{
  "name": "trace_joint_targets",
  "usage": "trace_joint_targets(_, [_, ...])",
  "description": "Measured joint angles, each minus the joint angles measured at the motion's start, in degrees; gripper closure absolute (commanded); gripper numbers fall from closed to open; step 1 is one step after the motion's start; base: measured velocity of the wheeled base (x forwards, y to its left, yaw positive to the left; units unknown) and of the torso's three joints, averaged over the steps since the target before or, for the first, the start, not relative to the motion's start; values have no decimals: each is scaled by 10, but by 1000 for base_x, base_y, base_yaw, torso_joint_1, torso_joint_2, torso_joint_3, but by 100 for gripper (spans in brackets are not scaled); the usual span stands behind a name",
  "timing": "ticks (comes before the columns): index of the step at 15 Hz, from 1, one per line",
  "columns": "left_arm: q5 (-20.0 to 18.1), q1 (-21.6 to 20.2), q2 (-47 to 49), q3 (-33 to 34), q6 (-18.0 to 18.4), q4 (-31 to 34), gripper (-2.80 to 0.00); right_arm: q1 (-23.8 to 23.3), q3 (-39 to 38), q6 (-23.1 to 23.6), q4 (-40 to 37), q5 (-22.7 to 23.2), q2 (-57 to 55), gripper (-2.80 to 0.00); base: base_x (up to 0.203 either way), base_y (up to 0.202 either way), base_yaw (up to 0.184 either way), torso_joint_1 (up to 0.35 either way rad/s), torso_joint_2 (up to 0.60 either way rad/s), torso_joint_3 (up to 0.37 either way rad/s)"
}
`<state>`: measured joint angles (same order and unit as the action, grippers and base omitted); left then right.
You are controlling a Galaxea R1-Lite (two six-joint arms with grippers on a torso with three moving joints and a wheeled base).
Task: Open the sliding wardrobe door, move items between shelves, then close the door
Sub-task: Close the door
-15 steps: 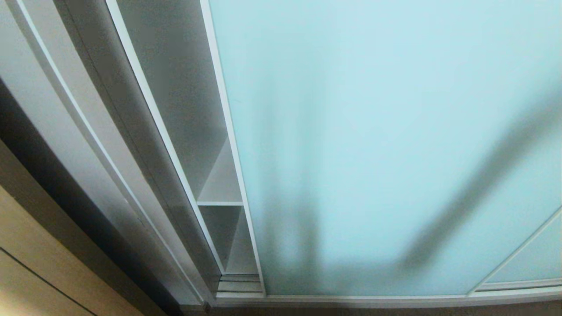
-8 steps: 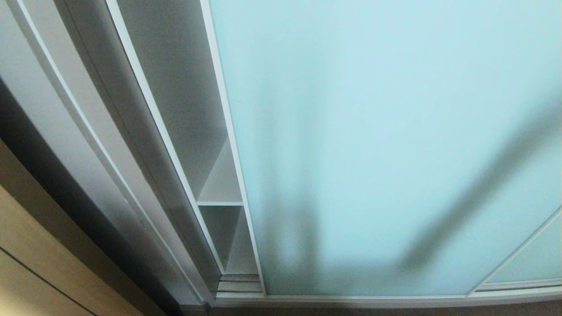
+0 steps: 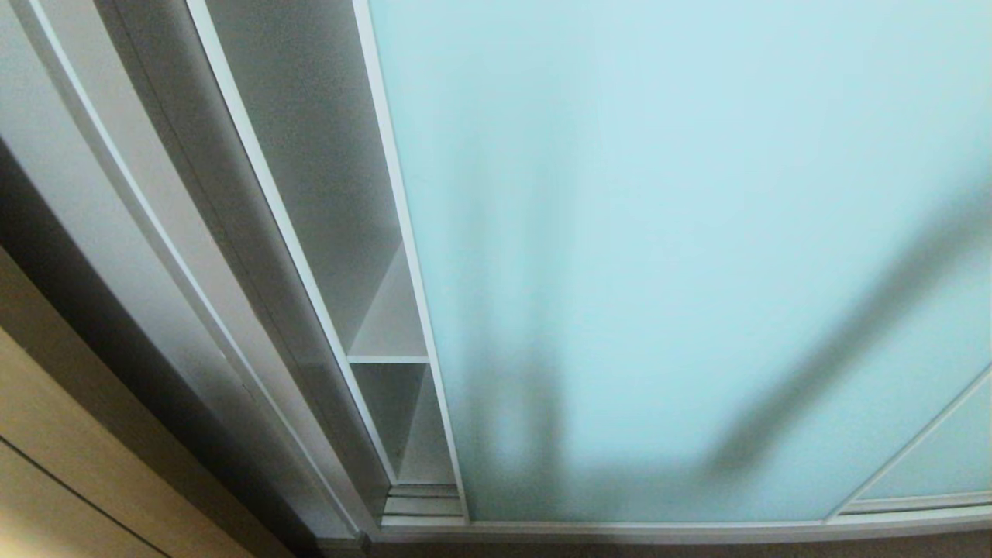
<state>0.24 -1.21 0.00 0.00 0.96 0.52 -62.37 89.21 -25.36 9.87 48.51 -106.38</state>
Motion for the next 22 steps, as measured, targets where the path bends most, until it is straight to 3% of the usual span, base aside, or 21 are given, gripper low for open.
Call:
trace_joint_targets(14, [0, 0, 0, 0, 0, 0, 0, 59, 4, -5, -40, -7, -1, 0, 0, 0, 0, 0, 0, 0])
trace_joint_targets(22, [0, 0, 0, 0, 0, 0, 0, 57, 52, -5, -41, -12, -29, 0, 0, 0, 0, 0, 0, 0])
